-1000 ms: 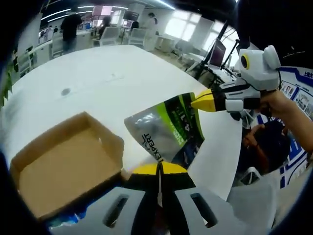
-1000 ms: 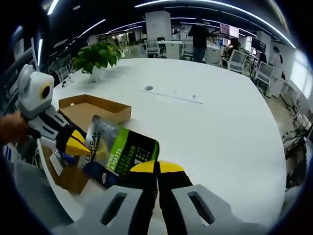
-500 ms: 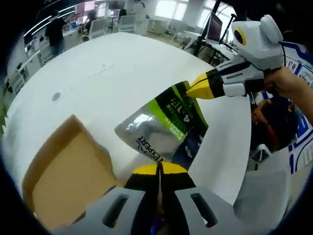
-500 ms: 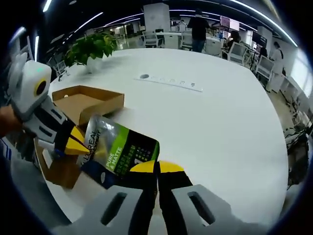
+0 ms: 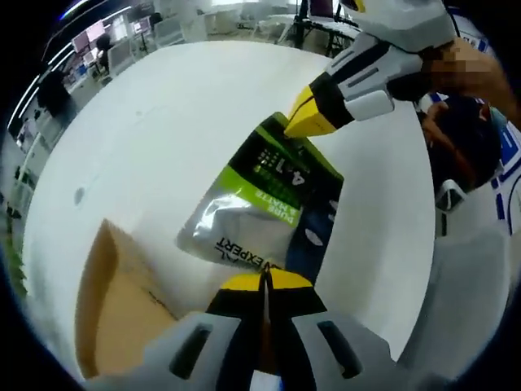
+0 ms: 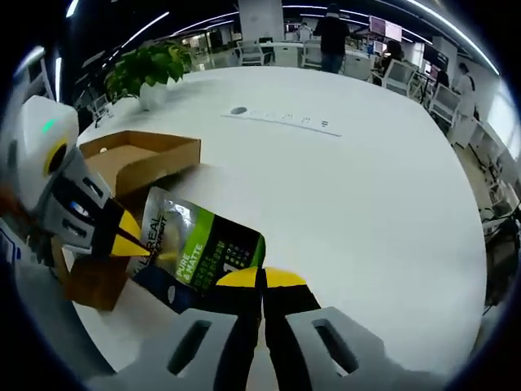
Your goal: Operate the shoe box by opening the lid, removing the specified soft item, and placing it in the target area until the item is outside and the box remains undamaged.
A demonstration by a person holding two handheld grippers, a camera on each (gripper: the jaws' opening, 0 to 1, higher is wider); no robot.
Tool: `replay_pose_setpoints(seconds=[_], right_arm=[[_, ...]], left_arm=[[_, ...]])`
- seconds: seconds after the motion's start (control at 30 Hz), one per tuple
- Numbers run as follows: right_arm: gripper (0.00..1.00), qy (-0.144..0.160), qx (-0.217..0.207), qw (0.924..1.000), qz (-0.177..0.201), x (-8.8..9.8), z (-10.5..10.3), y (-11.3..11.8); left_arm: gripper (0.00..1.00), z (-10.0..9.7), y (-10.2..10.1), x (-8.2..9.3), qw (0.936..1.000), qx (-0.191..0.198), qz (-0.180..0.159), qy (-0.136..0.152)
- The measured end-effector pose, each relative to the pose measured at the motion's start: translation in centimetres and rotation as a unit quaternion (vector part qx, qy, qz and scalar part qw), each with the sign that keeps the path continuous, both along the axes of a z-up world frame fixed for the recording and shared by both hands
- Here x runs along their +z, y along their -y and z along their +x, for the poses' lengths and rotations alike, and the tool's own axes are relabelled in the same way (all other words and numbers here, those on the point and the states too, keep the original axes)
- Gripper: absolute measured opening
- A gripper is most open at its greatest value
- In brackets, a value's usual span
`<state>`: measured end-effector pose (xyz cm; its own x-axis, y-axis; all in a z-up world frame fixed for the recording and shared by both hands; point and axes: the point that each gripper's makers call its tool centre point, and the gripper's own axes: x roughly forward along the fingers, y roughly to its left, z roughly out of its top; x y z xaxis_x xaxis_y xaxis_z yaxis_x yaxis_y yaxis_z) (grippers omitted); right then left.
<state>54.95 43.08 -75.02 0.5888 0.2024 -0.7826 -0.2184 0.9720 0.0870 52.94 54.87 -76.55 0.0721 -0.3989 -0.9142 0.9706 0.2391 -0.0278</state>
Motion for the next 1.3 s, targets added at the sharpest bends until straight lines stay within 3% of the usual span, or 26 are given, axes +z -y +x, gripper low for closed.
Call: replay_pose_setpoints(seconds=[0.37, 0.57, 0.93, 1.3], right_arm=[[0.0, -0.005, -0.016, 0.9999, 0.003, -0.8, 0.2, 0.8], [0.0, -0.009, -0.017, 0.9998, 0.008, -1.3, 0.1, 0.8], [0.0, -0.011, -0.019, 0.9997, 0.011, -2.3, 0.6, 0.6], [0.0, -0.011, -0.029, 0.9994, 0.016, -3.0, 1.1, 0.7]], left_arm=[[0.0, 0.4, 0.9, -0.4, 0.9963, -0.065, 0.042, 0.037], [0.0, 0.2, 0.7, -1.4, 0.9946, -0.087, 0.051, 0.024], [0.0, 0.2, 0.5, -2.6, 0.9902, -0.119, 0.067, 0.03], [0.0, 0.1, 0.5, -3.0, 0.9894, -0.124, 0.07, 0.026]])
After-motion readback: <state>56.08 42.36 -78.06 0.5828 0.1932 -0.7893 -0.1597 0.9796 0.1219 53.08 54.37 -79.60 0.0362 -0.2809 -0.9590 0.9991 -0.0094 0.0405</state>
